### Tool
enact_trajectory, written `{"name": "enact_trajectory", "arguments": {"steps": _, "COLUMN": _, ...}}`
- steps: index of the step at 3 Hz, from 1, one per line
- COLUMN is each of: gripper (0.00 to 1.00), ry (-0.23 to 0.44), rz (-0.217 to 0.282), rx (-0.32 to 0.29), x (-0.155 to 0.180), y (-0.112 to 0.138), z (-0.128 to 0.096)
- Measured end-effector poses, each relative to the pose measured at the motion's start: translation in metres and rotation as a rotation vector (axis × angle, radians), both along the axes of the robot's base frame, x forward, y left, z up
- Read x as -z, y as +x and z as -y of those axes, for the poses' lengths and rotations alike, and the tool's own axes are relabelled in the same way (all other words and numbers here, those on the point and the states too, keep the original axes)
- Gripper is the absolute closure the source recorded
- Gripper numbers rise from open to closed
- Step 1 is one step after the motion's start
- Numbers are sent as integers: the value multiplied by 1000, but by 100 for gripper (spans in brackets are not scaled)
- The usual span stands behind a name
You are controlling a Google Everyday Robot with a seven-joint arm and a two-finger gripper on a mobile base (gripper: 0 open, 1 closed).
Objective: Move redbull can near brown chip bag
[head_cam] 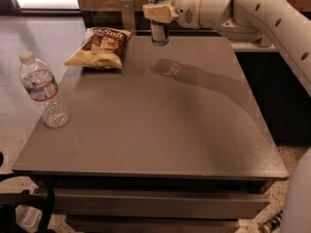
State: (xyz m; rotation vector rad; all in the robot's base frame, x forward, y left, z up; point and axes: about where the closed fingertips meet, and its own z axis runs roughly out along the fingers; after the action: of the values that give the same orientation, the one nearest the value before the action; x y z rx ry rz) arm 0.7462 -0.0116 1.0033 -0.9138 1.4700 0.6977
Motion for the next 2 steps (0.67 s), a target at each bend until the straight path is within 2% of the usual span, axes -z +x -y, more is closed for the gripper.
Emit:
{"name": "enact_trajectory", "arguments": {"steps": 1, "gripper": 100, "ry": -21, "rz": -28, "rx": 18, "x": 16, "y": 15, "z": -10}}
{"name": "enact_trajectory", "arguments": {"steps": 2, "gripper": 100, "ry": -19, "rz": -70, "rx": 21, "x": 45, "y": 35, "z": -31}}
